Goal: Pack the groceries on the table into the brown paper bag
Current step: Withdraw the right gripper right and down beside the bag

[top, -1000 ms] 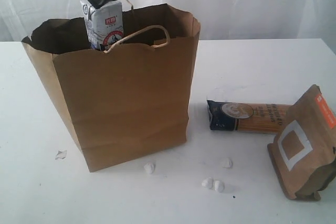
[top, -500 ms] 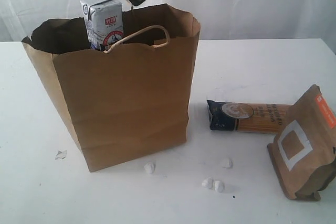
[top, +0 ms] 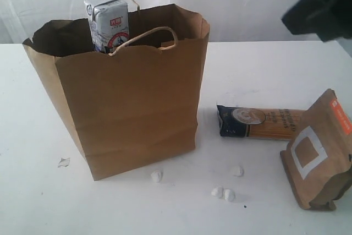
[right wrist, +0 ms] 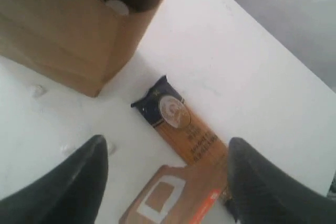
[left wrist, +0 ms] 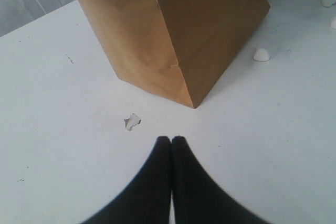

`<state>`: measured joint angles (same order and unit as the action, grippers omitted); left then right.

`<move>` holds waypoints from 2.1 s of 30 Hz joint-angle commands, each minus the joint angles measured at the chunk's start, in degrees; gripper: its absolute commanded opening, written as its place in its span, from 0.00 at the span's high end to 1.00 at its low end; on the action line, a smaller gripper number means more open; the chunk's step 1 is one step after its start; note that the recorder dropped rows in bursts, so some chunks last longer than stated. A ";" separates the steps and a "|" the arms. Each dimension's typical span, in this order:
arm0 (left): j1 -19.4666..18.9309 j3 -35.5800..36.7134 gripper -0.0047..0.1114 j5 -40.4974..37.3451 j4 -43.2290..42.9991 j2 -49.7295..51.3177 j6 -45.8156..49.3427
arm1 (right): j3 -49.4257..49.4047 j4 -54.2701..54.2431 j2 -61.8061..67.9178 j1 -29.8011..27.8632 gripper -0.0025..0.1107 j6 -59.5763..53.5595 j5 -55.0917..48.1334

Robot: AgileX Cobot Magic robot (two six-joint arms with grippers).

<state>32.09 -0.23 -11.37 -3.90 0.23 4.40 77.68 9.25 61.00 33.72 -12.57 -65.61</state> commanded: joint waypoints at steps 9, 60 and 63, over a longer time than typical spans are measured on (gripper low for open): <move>0.03 0.23 0.96 -0.04 0.16 -0.23 -0.10 | -19.12 -0.71 -10.14 -0.73 0.47 2.83 2.73; 0.03 0.23 0.96 -0.04 0.16 -0.23 -0.10 | -18.90 -38.18 45.52 8.86 0.50 -15.71 44.92; 0.03 0.23 0.96 -0.04 0.16 -0.23 -0.10 | -17.69 -38.08 47.22 9.37 0.50 -15.71 45.14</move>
<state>32.09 -0.23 -11.37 -3.90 0.23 4.40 59.43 -28.47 107.34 42.73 -27.64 -20.87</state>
